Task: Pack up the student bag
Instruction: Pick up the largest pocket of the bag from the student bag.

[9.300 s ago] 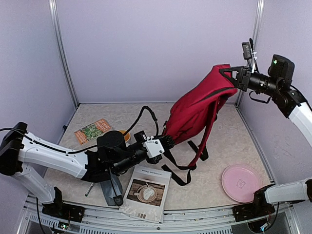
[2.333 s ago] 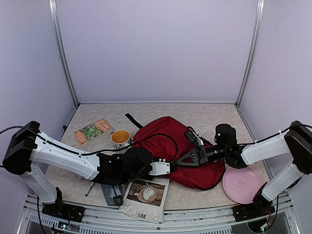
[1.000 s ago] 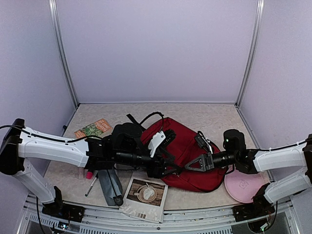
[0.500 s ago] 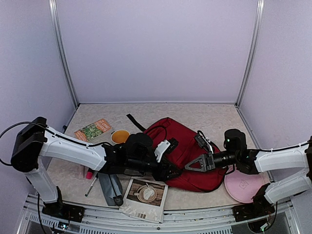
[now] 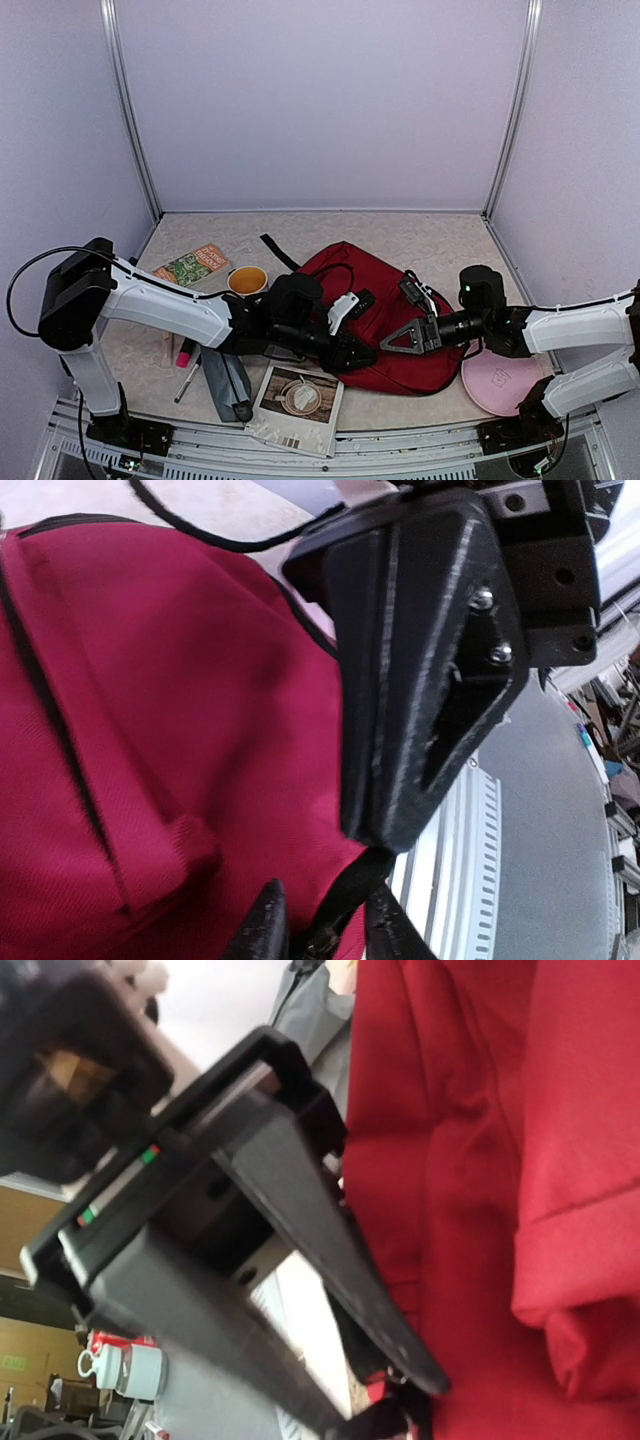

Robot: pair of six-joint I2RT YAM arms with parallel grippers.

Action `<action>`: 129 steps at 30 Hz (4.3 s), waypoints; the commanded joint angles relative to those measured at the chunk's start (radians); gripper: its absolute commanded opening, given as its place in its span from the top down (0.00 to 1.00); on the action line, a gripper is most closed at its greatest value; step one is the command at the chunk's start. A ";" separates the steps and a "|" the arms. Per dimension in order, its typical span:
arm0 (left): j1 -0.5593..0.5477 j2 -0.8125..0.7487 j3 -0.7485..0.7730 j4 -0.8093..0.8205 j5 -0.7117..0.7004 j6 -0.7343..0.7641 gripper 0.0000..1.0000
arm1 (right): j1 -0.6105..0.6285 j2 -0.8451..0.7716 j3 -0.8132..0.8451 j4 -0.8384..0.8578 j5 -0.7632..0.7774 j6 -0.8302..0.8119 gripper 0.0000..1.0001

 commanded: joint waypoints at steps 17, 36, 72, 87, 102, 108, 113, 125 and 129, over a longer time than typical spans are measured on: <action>-0.007 -0.018 -0.006 0.057 0.082 0.023 1.00 | 0.012 -0.049 0.042 -0.120 0.033 -0.050 0.92; -0.010 -0.021 -0.006 0.057 0.088 0.032 1.00 | 0.114 0.059 0.116 -0.153 0.098 -0.136 0.81; -0.017 -0.056 -0.002 -0.044 -0.019 0.036 0.52 | 0.109 -0.037 0.038 -0.129 0.112 -0.125 1.00; 0.001 0.004 0.092 -0.252 -0.060 0.069 0.54 | 0.108 -0.069 0.029 -0.130 0.141 -0.107 1.00; -0.009 0.051 0.140 -0.267 0.019 0.104 0.99 | 0.106 -0.064 0.040 -0.146 0.151 -0.112 1.00; -0.006 0.040 0.124 -0.253 0.021 0.100 1.00 | 0.105 -0.094 0.038 -0.247 0.235 -0.208 0.81; -0.005 0.034 0.119 -0.249 0.024 0.100 1.00 | 0.110 -0.068 -0.006 -0.074 0.170 -0.174 0.61; 0.001 0.023 0.105 -0.235 0.033 0.096 1.00 | 0.117 0.018 -0.019 0.065 0.154 -0.190 0.50; 0.004 0.017 0.100 -0.229 0.033 0.093 1.00 | 0.119 0.039 -0.020 0.100 0.146 -0.186 0.54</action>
